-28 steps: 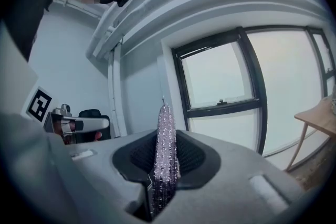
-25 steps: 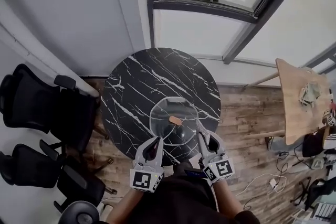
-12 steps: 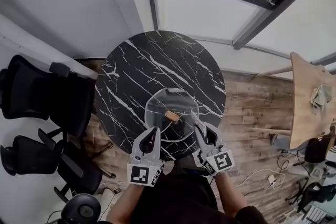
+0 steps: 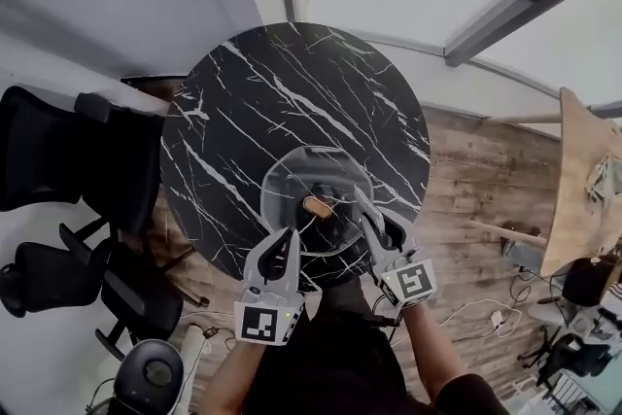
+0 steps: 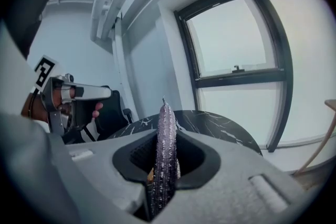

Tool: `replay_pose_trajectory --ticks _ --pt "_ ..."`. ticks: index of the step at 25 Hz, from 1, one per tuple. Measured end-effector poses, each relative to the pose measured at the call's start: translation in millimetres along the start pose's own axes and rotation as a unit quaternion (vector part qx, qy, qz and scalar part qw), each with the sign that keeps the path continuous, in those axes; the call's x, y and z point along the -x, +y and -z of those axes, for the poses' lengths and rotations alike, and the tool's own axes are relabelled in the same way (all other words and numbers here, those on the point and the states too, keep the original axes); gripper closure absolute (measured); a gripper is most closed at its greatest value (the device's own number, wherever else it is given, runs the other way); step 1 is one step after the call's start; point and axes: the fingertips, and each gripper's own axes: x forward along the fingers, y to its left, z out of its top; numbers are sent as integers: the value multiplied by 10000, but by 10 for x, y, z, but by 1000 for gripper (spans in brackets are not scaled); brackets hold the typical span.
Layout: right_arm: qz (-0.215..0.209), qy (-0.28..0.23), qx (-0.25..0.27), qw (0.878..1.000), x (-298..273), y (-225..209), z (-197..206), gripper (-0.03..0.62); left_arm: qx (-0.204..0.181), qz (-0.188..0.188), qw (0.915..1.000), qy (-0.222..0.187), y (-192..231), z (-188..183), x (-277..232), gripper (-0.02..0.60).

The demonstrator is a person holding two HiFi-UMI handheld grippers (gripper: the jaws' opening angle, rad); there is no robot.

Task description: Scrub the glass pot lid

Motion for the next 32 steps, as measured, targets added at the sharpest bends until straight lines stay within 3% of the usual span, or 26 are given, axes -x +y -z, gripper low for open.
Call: replay_pose_trajectory --ticks 10,17,22,26,32 --pt "-249 912 778 9925 -537 -203 601 517 107 127 9990 403 137 378 -153 578" --pt "-368 1295 928 9865 -862 -365 766 519 200 125 9994 263 217 355 -261 578" --pt "-266 1813 1448 9723 -1084 -408 1030 519 83 225 9987 457 253 421 -302 578" --pt "-571 2035 1898 9588 -1205 -260 1152 519 106 177 9986 482 293 474 -351 579" --pt "-912 2201 2082 9486 -1197 -149 1229 519 196 238 9987 415 298 531 -422 578"
